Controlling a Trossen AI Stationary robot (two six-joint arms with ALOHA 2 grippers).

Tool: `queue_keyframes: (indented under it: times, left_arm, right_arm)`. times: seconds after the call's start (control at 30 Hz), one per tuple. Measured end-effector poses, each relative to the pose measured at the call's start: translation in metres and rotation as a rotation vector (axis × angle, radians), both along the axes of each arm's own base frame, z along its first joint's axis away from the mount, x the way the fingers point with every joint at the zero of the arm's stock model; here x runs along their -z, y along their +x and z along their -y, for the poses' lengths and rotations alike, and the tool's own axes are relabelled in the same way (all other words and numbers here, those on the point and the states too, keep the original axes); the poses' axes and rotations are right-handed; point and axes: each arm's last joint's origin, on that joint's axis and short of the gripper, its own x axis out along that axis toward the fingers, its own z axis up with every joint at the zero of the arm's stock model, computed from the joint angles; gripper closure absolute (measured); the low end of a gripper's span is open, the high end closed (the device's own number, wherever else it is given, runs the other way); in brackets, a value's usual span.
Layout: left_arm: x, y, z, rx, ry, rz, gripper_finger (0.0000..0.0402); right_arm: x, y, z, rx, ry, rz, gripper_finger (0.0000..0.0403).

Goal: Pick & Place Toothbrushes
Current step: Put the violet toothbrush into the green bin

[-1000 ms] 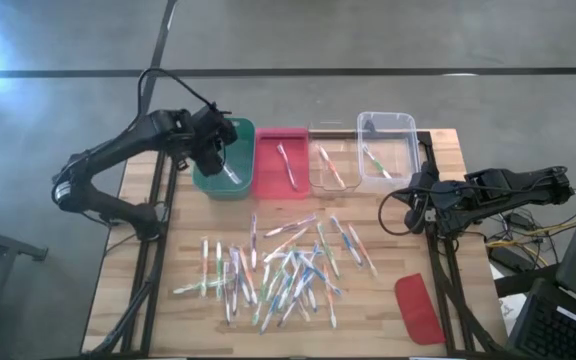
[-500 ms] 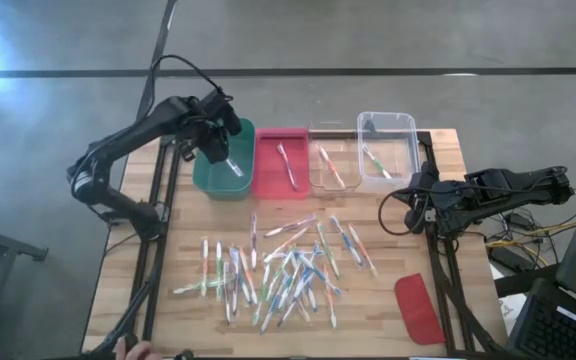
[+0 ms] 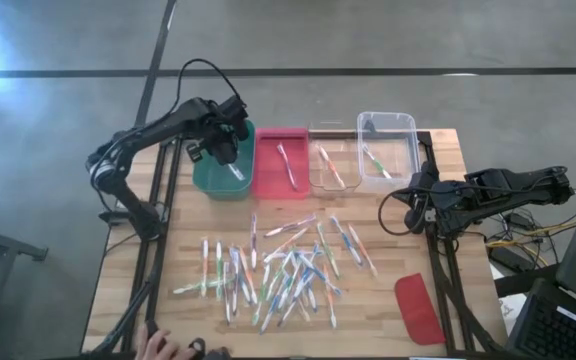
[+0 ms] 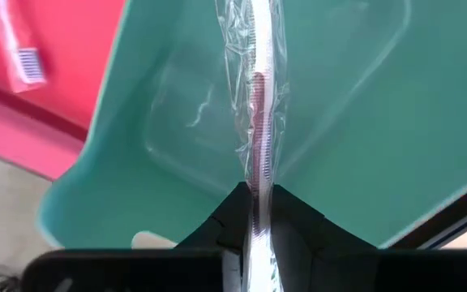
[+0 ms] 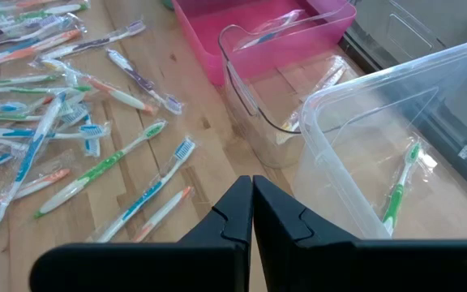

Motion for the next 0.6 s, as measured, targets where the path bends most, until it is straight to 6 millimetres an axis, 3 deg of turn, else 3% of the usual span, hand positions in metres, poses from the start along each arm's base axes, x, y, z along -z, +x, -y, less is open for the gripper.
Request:
queue_keyframes:
  times: [0.6]
  left_arm:
    - [0.056,0.015,-0.016,0.005,-0.037,-0.131,0.0362]
  right_arm:
    - [0.000,0.000,0.000,0.000,0.000,0.001,0.0394]
